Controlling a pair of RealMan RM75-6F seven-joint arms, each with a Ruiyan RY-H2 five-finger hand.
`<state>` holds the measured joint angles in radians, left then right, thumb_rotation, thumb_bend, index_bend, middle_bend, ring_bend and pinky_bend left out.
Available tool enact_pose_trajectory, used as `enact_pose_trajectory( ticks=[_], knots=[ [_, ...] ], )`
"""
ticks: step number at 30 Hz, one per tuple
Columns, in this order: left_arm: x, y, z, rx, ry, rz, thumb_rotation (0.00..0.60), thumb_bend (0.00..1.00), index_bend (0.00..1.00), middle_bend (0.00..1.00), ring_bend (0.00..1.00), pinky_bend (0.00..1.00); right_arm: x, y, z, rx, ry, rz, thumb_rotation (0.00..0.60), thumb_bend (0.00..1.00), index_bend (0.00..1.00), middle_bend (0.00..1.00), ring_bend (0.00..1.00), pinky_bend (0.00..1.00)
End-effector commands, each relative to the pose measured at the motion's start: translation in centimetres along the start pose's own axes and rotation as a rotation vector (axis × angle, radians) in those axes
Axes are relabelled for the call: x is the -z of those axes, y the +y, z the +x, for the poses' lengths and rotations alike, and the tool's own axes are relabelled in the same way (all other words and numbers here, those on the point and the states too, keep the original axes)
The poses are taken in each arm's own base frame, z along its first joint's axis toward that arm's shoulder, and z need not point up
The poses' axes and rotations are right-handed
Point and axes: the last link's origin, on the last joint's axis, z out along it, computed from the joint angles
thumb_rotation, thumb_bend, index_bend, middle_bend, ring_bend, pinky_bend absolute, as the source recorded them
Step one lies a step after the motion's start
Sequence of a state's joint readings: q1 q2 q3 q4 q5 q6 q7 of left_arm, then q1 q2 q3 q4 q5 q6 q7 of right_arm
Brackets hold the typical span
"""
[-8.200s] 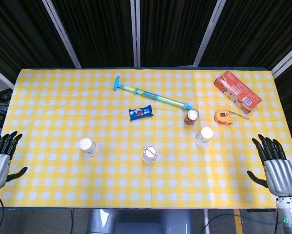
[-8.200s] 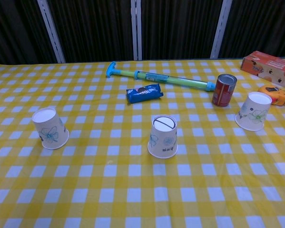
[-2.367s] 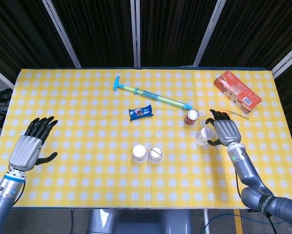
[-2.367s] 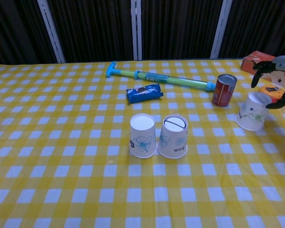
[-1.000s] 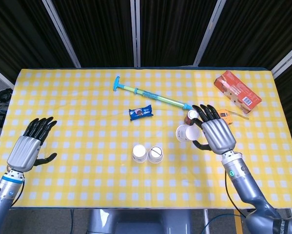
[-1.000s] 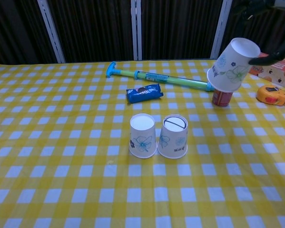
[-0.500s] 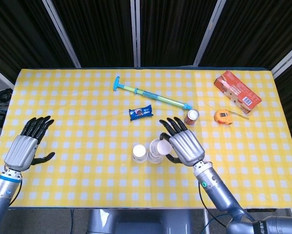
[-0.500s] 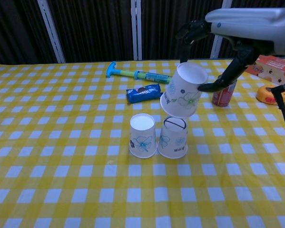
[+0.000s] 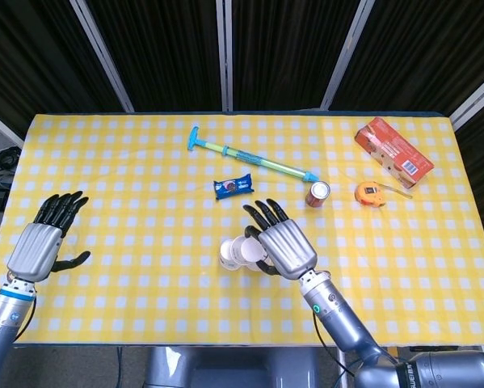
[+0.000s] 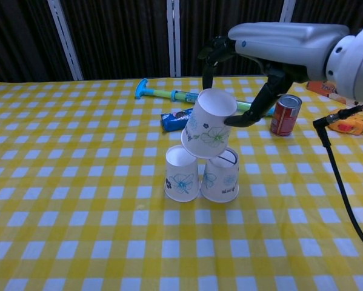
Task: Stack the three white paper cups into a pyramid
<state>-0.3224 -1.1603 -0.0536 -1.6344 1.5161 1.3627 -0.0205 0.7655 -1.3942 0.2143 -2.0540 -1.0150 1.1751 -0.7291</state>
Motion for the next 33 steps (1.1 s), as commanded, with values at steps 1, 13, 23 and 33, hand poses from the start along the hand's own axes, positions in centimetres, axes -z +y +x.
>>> enact_pose_trajectory(
  ticks=[1, 13, 23, 33],
  knots=[
    [0.0, 0.0, 0.0, 0.001, -0.001, -0.001, 0.6, 0.21, 0.03, 0.0, 0.0, 0.0, -0.4, 0.2, -0.4, 0.004, -0.01, -0.014, 0.6, 0.21, 0.52, 0.08, 0.0, 0.0],
    [-0.3, -0.2, -0.3, -0.012, -0.007, 0.016, 0.6, 0.21, 0.03, 0.0, 0.0, 0.0, -1.5, 0.4, -1.4, -0.014, -0.037, -0.026, 0.6, 0.21, 0.52, 0.08, 0.0, 0.0],
    [-0.5, -0.4, -0.4, -0.007, -0.014, 0.023, 0.6, 0.21, 0.03, 0.0, 0.0, 0.0, -1.9, 0.1, -2.1, -0.021, -0.056, -0.022, 0.6, 0.2, 0.44, 0.05, 0.0, 0.0],
    [-0.5, -0.4, -0.3, -0.006, -0.013, 0.022, 0.6, 0.21, 0.03, 0.0, 0.0, 0.0, -1.4, 0.1, -1.6, -0.039, -0.042, -0.018, 0.6, 0.05, 0.05, 0.0, 0.0, 0.0]
  ],
)
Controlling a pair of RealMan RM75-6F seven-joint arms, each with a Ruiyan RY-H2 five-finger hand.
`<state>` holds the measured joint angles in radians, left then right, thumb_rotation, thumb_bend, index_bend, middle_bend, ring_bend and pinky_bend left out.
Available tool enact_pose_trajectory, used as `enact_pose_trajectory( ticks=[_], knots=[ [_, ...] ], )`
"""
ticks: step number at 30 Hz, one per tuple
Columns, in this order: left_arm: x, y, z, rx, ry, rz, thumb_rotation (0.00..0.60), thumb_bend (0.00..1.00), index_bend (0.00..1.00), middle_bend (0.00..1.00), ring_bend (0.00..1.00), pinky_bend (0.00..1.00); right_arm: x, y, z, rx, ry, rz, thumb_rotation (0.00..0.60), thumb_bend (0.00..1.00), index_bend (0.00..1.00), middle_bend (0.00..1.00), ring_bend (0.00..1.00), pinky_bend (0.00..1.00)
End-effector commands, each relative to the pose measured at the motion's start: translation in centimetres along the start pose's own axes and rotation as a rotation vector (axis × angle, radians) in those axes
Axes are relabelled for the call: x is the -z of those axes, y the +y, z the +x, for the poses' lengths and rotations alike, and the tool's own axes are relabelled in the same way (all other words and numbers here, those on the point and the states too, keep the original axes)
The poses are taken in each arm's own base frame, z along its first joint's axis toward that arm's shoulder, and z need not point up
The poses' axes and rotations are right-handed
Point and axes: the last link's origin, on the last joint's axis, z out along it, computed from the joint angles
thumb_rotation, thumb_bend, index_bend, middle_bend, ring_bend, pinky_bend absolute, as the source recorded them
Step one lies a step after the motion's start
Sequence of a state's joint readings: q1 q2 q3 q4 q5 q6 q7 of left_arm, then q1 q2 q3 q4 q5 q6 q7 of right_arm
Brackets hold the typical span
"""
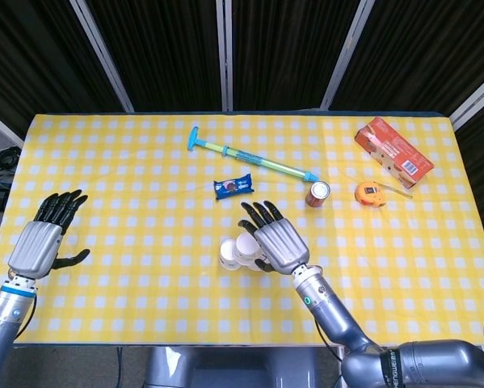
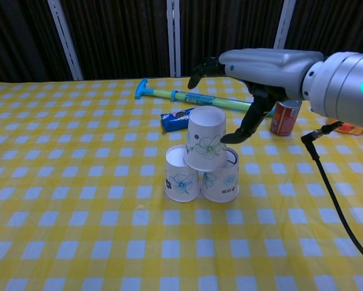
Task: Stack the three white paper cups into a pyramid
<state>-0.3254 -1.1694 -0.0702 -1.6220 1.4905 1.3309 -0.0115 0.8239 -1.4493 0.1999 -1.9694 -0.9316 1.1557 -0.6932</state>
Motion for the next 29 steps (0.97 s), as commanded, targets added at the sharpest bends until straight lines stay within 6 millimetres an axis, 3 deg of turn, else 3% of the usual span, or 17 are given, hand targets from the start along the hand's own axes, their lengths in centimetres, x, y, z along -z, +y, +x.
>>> enact_pose_trajectory(
  ticks=[1, 8, 12, 16, 22, 29],
  knots=[
    [0.0, 0.0, 0.0, 0.0, 0.001, 0.0, 0.6, 0.21, 0.03, 0.0, 0.0, 0.0, 0.3, 0.0, 0.4, -0.014, 0.018, 0.005, 0.6, 0.05, 0.04, 0.0, 0.0, 0.0],
    [0.0, 0.0, 0.0, -0.006, 0.002, 0.001, 0.6, 0.21, 0.03, 0.0, 0.0, 0.0, 1.3, 0.7, 1.6, -0.007, 0.062, -0.003, 0.6, 0.05, 0.03, 0.0, 0.0, 0.0],
    [0.1, -0.2, 0.0, -0.006, 0.005, 0.01, 0.6, 0.2, 0.01, 0.0, 0.0, 0.0, 3.2, 3.0, 3.1, 0.015, 0.126, -0.062, 0.6, 0.05, 0.03, 0.0, 0.0, 0.0],
    [0.2, -0.3, 0.0, 0.006, 0.012, 0.014, 0.6, 0.18, 0.0, 0.0, 0.0, 0.0, 6.2, 7.5, 3.6, 0.004, 0.176, -0.17, 0.6, 0.05, 0.01, 0.0, 0.0, 0.0],
    [0.1, -0.4, -0.3, -0.027, 0.017, 0.016, 0.6, 0.11, 0.0, 0.0, 0.0, 0.0, 11.3, 15.7, 2.0, 0.099, 0.258, -0.334, 0.6, 0.05, 0.0, 0.0, 0.0, 0.0],
    [0.2, -0.8, -1.2, -0.079, 0.031, 0.037, 0.6, 0.1, 0.0, 0.0, 0.0, 0.0, 16.3, 21.5, -0.8, 0.098, 0.285, -0.46, 0.6, 0.05, 0.0, 0.0, 0.0, 0.0]
  ],
)
